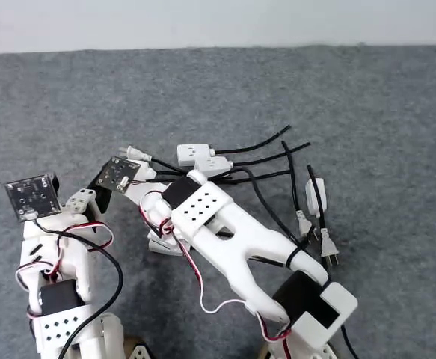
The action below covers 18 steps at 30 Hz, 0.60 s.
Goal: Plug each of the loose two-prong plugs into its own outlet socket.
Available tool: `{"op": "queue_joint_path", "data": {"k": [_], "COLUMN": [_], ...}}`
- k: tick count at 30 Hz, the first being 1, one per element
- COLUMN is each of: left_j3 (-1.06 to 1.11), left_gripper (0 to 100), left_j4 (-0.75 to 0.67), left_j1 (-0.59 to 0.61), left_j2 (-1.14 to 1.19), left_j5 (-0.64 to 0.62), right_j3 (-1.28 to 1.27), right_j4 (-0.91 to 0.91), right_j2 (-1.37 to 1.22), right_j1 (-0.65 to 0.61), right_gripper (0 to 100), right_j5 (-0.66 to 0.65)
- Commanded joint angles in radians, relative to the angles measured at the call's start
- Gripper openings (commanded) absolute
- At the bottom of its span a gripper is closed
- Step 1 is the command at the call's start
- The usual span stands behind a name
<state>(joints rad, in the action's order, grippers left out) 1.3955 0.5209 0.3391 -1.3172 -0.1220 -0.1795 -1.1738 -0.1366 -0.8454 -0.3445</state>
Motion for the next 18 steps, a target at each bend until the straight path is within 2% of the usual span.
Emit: {"op": "queue_joint_path", "data": {"k": [1,18], "left_j3": [-0.056,-0.058], "left_gripper": [35,35], "left_j4": [-0.002,-0.003], "left_j1": [-0.002,0.002], "left_j2": [-0.005,-0.006], "left_j5": [-0.011,-0.011], "right_j3": [0.044,0.046], "right_j4": [0.031,0.088], "right_j2": [-0.022,-0.111], "right_j1": [0.005,0.005], "right_gripper": [0.9,0.9], "right_j5": [-0.003,-0.002]}}
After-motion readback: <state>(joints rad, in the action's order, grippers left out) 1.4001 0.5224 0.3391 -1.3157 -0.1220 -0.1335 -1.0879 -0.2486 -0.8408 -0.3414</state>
